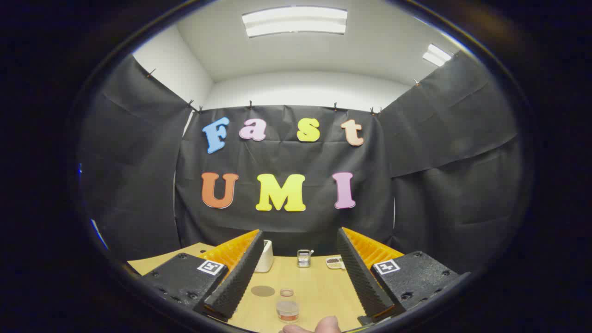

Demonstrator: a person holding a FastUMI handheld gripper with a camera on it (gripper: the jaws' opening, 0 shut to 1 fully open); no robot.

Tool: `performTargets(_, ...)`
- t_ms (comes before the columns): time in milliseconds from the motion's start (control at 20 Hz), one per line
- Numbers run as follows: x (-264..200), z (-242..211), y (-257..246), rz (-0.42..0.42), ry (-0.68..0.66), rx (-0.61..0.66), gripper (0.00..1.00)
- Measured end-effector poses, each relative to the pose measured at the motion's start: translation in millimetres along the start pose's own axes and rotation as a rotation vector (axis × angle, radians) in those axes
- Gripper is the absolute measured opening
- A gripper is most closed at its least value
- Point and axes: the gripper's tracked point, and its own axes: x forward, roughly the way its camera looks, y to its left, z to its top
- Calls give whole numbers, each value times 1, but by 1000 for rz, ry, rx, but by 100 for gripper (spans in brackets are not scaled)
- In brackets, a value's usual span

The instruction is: Take the bottle from table, then pour the juice into the cup, finally place the bottle on the coaster

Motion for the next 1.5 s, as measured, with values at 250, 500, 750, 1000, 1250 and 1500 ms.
performTargets(250, 1, -6, 3, 8, 26, 2, 100)
performTargets(500, 2, -9, 6, 14, 37, 20, 100)
performTargets(750, 3, -9, 4, -2, 37, 14, 100)
performTargets(1000, 4, -13, 3, -19, 46, 4, 100)
performTargets(1250, 5, -13, 6, -14, 47, 1, 100)
performTargets(1500, 2, -12, 8, -9, 40, -2, 100)
